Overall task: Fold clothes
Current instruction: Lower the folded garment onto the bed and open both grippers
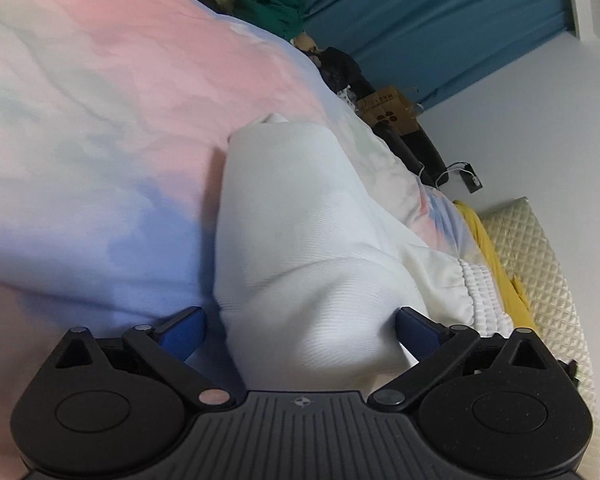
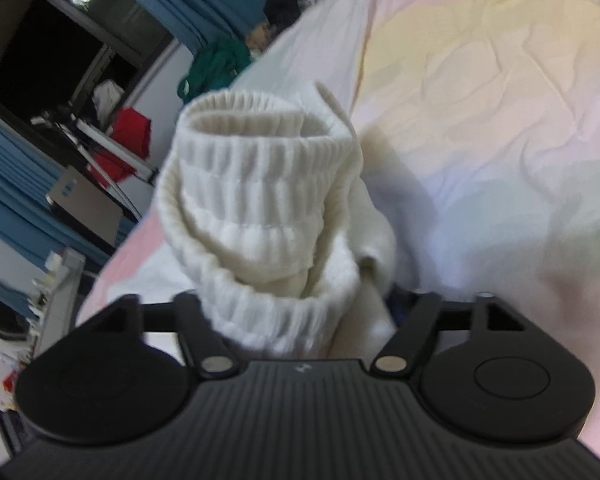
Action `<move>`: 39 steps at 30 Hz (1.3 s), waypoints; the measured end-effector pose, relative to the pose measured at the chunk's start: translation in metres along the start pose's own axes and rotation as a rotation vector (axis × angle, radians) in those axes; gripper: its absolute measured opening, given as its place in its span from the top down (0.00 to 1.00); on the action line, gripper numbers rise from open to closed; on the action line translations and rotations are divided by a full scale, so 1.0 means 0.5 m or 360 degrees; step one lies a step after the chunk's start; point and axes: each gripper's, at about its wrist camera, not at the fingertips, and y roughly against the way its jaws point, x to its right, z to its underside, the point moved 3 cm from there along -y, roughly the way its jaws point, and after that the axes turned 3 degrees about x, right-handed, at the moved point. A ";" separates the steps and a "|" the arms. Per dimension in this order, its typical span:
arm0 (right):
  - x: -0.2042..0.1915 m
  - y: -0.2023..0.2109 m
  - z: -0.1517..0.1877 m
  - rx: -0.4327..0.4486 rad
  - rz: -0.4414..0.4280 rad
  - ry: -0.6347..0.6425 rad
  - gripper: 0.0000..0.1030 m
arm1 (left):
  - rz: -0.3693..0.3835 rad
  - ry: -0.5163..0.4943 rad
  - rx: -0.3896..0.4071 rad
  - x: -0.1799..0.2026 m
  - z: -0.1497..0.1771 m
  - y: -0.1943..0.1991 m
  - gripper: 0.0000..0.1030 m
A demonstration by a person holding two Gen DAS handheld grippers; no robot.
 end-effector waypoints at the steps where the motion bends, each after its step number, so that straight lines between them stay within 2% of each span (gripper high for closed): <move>1: 0.002 -0.006 0.001 -0.0008 0.0004 0.0001 0.20 | -0.0001 -0.0003 -0.0005 -0.001 0.000 -0.002 0.09; 4: -0.003 -0.013 0.006 0.0018 0.0033 0.0004 0.22 | -0.0027 -0.0043 -0.0014 0.007 0.000 -0.010 0.23; 9: -0.035 0.015 0.004 0.0111 0.0038 0.0015 0.52 | -0.0106 -0.0135 0.0043 0.027 0.014 0.002 0.36; 12: -0.059 0.038 0.005 0.0164 0.0030 0.0086 0.59 | -0.0129 -0.0148 0.0102 0.044 0.025 0.020 0.41; 17: -0.117 0.092 -0.012 0.0374 -0.0059 0.0219 0.62 | -0.0088 -0.0147 0.0165 0.119 -0.002 0.032 0.47; 21: -0.119 0.152 -0.062 0.0575 -0.0160 0.0184 0.62 | -0.0031 -0.0184 0.0215 0.199 -0.036 0.027 0.47; 25: -0.052 0.202 -0.135 0.0790 -0.0221 0.0024 0.62 | 0.0066 -0.0343 0.0241 0.327 -0.070 -0.054 0.47; 28: 0.027 0.218 -0.184 0.0914 -0.0210 -0.0137 0.62 | 0.0123 -0.0474 0.0208 0.413 -0.086 -0.139 0.46; 31: 0.111 0.212 -0.210 0.0982 -0.0172 -0.0296 0.62 | 0.0123 -0.0574 0.0127 0.458 -0.082 -0.243 0.46; 33: 0.168 0.189 -0.206 0.0960 -0.0109 -0.0397 0.61 | 0.0090 -0.0644 0.0052 0.468 -0.070 -0.315 0.46; 35: 0.222 0.157 -0.191 0.0882 -0.0022 -0.0495 0.61 | 0.0013 -0.0660 -0.0069 0.444 -0.047 -0.380 0.46; 37: 0.277 0.118 -0.166 0.0764 0.0062 -0.0602 0.60 | -0.0112 -0.0661 -0.0180 0.405 -0.022 -0.434 0.39; 39: 0.315 0.093 -0.140 0.0707 0.0081 -0.0670 0.55 | -0.0136 -0.0705 -0.0190 0.386 -0.005 -0.443 0.35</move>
